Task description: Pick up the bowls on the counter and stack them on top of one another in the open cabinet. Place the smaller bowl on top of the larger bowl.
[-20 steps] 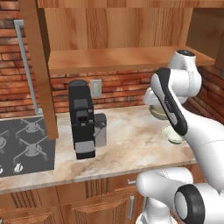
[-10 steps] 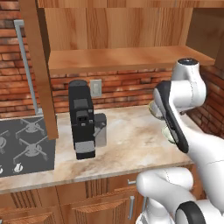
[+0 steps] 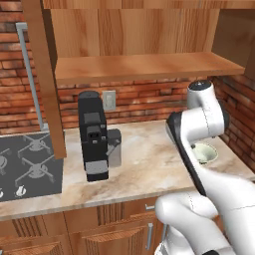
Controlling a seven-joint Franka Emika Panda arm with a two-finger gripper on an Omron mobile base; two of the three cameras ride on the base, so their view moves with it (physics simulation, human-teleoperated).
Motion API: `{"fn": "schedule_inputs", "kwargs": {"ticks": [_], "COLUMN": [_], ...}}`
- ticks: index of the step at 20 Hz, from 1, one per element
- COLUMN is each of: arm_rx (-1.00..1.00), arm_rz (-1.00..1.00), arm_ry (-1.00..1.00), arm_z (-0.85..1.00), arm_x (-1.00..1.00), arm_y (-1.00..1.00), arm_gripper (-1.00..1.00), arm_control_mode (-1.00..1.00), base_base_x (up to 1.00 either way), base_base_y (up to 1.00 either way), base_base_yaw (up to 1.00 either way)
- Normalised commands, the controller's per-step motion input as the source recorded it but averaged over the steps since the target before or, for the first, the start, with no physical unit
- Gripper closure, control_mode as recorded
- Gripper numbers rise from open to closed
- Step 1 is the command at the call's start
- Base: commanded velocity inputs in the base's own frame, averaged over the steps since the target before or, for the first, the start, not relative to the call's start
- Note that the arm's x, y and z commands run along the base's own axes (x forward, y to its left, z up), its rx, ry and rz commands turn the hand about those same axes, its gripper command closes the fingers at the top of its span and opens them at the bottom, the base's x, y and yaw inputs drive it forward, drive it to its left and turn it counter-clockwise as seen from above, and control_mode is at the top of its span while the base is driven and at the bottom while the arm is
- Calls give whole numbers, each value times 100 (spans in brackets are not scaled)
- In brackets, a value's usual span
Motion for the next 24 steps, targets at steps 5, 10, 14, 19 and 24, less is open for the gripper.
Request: {"fn": "schedule_inputs", "kwargs": {"ticks": [5,10,14,19,24], "arm_rx": [-13,-7,-3,0,0], "arm_rz": [1,3,4,2,2], "arm_ry": [0,0,-2,-6,-3], "arm_z": [-33,-36,-31,-20,-20], "arm_x": [-17,-4,0,12,28], "arm_y": [-9,-9,-4,-4,-2], "arm_gripper": [-100,-100,-100,-100,-100], "arm_control_mode": [-100,-100,-100,-100,-100], "base_base_x": [0,0,0,0,0], "base_base_y": [0,0,0,0,0], "base_base_yaw": [0,0,0,0,0]}}
